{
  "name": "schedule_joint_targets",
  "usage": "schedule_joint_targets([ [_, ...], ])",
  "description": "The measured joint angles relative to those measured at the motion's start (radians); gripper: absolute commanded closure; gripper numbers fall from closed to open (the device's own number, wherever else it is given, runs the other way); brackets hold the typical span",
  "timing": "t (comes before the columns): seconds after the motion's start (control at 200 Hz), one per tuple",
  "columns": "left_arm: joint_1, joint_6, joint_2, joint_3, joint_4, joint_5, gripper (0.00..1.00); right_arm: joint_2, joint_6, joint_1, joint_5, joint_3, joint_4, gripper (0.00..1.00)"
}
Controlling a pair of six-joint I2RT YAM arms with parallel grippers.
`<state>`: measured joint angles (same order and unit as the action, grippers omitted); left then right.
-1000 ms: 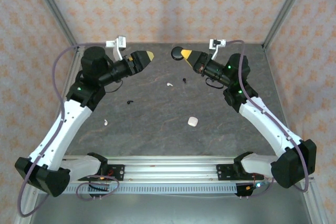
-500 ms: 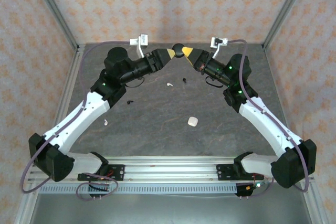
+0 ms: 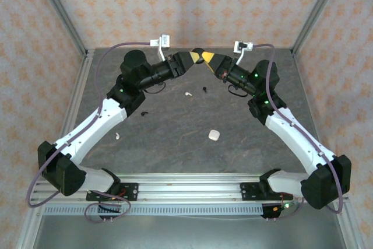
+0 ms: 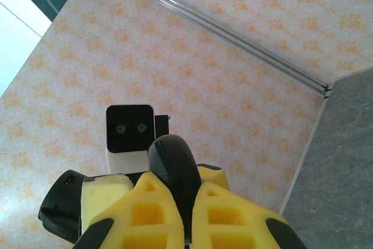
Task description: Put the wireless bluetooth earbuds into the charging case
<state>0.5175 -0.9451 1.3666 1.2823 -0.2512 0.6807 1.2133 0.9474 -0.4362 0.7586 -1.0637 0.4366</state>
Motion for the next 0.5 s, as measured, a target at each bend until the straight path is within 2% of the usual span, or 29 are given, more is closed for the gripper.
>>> schedule_joint_targets([
  [0.2,0.000,0.003,0.000,0.000,0.001,0.010,0.66,0.000,0.003,0.000,0.000,0.000,0.007,1.00],
  [0.4,0.000,0.007,0.000,0.000,0.007,0.010,0.80,-0.001,0.010,0.000,0.003,0.000,0.015,0.99],
  [0.495,0.000,0.020,0.000,0.011,0.028,0.011,0.86,-0.001,0.013,0.001,0.003,0.000,0.015,0.96],
])
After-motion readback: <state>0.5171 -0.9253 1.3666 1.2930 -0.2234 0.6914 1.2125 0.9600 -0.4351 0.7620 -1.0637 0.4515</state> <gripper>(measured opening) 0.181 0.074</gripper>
